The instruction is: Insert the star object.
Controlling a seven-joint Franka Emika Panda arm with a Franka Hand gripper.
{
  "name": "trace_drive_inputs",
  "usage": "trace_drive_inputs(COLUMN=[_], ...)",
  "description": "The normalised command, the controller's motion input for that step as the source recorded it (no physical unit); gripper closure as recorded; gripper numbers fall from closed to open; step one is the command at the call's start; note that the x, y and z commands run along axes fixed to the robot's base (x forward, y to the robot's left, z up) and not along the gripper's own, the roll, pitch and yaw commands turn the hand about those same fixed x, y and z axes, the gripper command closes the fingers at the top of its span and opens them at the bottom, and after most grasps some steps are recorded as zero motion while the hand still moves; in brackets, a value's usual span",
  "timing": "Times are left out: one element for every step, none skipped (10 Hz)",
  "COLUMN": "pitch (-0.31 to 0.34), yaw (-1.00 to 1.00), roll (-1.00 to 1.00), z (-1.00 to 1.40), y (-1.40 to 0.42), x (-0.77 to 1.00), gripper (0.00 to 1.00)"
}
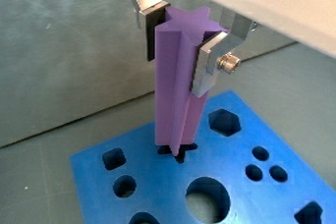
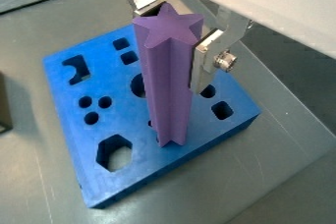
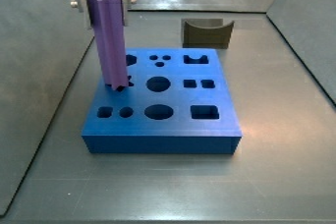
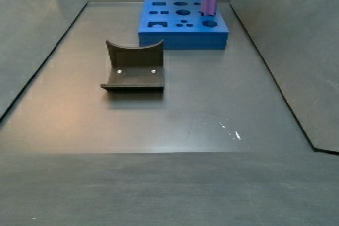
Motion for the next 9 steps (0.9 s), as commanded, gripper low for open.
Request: trace_drive_inputs(pitch=[0.0,0.0,0.019,0.021,0.0,-0.006,-0.056,-0.064,-0.059], yaw=[0.26,0.24,0.22,0.19,0.1,0.0,0.01,0.0,0.0], roll=[0.01,0.0,0.0,0.0,-0.02,-0.04,-0.01,0.0,0.0], z=[-0.21,-0.36,-0.39,-0.42,-0.43,-0.45,-0.51,-0.59,-0.49], y=[0.0,0.0,0.0,0.0,0.0,-0.04,-0.07,-0.05,0.0], x=[0.05,0.31,0.44,0.44,0.39,0.12,0.0,0.0,0.0], gripper=[1.0,1.0,1.0,1.0,1.0,1.0,1.0,1.0,1.0])
